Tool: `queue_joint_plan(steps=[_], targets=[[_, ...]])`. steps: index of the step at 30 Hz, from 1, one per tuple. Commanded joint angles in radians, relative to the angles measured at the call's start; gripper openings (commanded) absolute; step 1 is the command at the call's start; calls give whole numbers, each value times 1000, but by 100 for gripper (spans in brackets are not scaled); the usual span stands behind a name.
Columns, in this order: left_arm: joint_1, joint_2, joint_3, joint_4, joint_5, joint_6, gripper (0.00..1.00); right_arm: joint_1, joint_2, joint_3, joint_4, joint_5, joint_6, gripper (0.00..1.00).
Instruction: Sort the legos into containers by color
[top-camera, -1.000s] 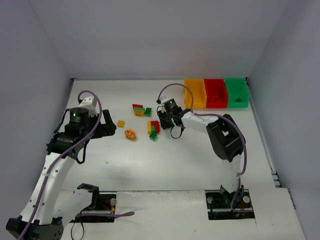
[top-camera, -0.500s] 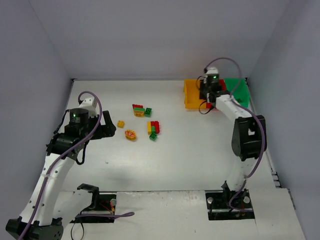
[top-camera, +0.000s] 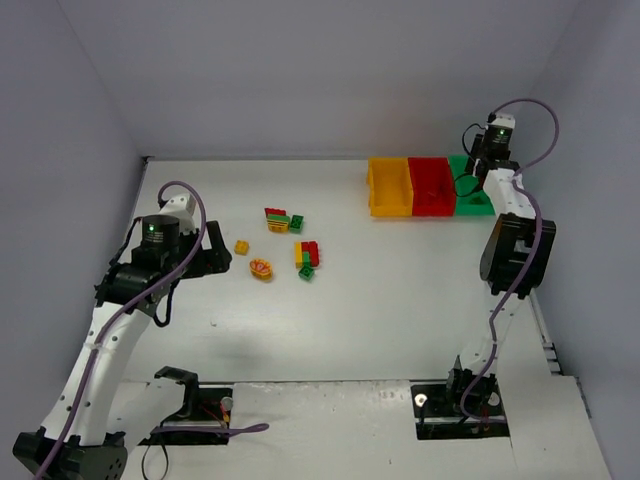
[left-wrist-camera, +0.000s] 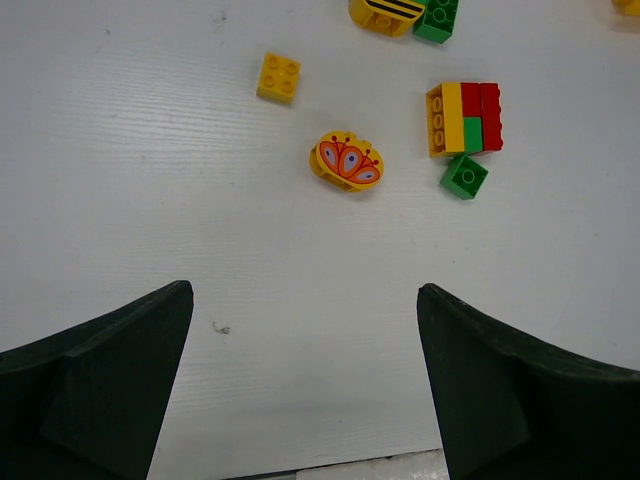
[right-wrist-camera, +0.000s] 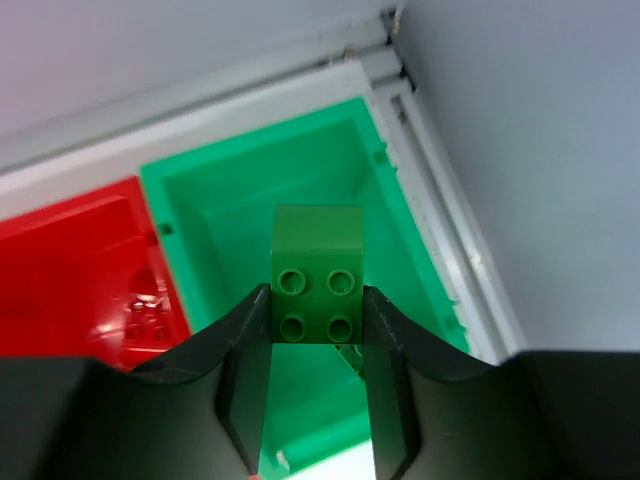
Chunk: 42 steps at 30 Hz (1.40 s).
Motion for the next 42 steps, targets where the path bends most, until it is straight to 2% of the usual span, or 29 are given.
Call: queue_joint_plan(steps=[1,6,7,11,14,15,17,20,23,25,28,33,37,42], targets=[[-4,7,47,23,-21,8,87,-11,42,94,-12,-32,-14,29],[-4,12,47,23,-27,5,87,-20,69,172,-18,-36,-12,58],[-4,12,48,23,-28,5,87,-20,64,177,-18,-41,-14,67],[-4,10,47,37,-24,-2,87,-13,17,176,-21,-70,-43,77],[-4,13,48,43,-24,-4,87,22,-94,121,-24,-81,-35,78],[-4,13,50,45,-24,-4,87,39,-120,98,-26,-127,-32,77],[-4,18,51,48,-33,-5,87,88,-210,7,-24,-132,-29,77],[-6,33,61,48,-45,-11,87,228,-319,-145,-24,-113,-22,78],[-4,41,71,45,-39,-19,87,399,-405,-299,-20,-90,58,84],[-4,40,71,48,-38,-27,87,467,-445,-397,-10,-64,92,87],[-6,38,65,55,-32,-31,87,604,-470,-500,8,-76,120,90],[-6,27,59,52,-21,-36,87,809,-464,-608,39,-147,149,89],[-6,6,47,48,-16,-39,87,909,-445,-671,72,-179,169,88],[-6,-11,44,29,-15,-38,87,948,-361,-677,102,-213,170,88]])
